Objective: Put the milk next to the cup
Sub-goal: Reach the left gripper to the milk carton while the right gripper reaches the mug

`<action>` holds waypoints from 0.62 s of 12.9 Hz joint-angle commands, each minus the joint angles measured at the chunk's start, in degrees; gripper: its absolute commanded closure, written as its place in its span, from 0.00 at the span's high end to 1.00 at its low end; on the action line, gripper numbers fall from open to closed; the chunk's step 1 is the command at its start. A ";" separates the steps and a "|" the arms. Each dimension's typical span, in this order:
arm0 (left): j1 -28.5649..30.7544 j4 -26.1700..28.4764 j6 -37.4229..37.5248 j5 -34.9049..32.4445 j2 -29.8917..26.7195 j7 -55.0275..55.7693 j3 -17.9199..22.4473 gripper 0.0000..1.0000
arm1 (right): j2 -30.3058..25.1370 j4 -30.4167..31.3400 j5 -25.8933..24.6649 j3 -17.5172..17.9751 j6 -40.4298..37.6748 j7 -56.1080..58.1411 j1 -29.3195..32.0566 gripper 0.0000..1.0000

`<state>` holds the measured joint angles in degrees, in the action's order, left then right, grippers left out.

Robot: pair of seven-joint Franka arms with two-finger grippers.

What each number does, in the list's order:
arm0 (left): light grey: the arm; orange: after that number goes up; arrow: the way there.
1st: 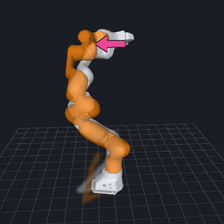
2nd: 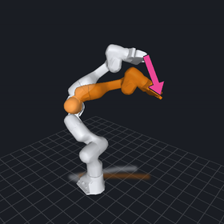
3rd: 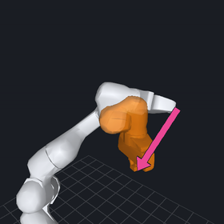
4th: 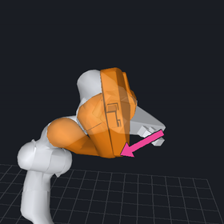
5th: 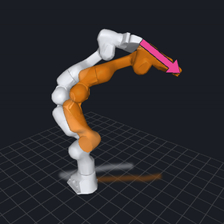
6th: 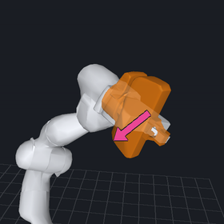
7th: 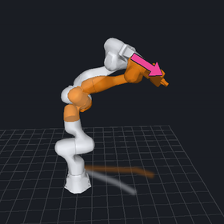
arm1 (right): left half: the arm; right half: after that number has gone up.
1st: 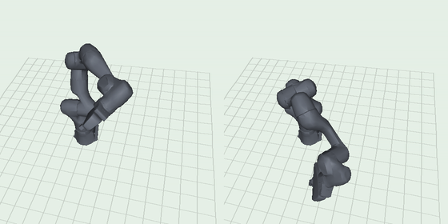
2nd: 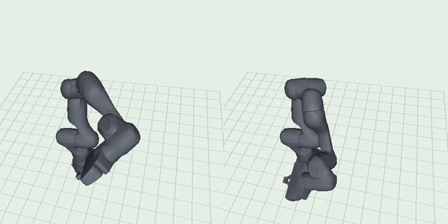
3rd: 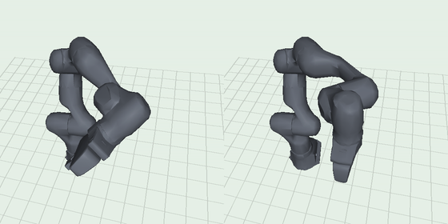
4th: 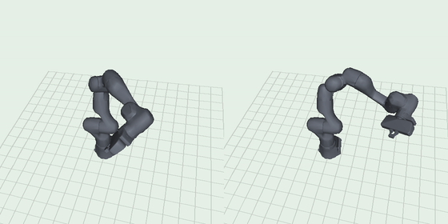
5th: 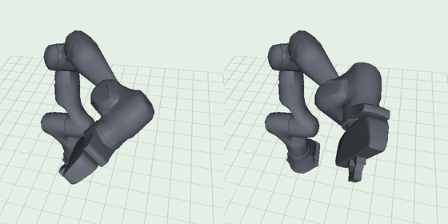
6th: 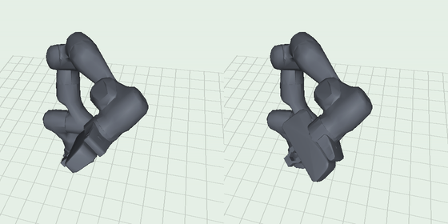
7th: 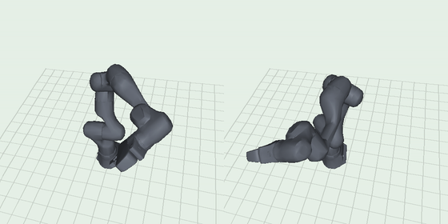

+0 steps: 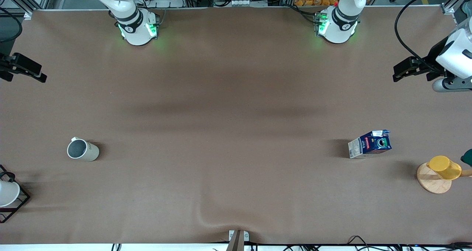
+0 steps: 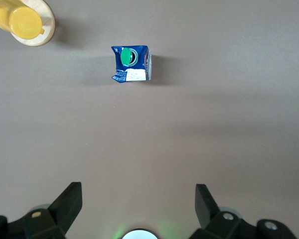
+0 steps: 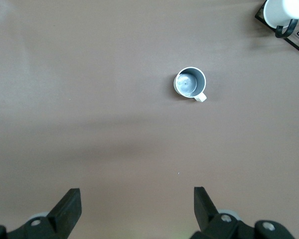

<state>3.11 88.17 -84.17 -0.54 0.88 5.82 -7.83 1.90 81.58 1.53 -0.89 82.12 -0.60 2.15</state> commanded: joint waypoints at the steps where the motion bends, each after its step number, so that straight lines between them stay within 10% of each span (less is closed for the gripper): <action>1: -0.03 -1.59 1.38 0.72 0.44 -1.08 0.28 1.00 | 0.48 -0.90 1.28 0.19 -0.47 0.52 0.84 1.00; 8: 0.40 -2.82 -0.71 0.54 4.82 -1.17 0.45 1.00 | 0.48 1.12 1.72 0.19 0.92 0.95 0.67 1.00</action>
<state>3.18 87.08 -84.35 -0.54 3.19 5.82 -7.61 2.05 81.99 2.01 -0.95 82.10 -0.53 2.26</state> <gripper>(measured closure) 0.000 0.000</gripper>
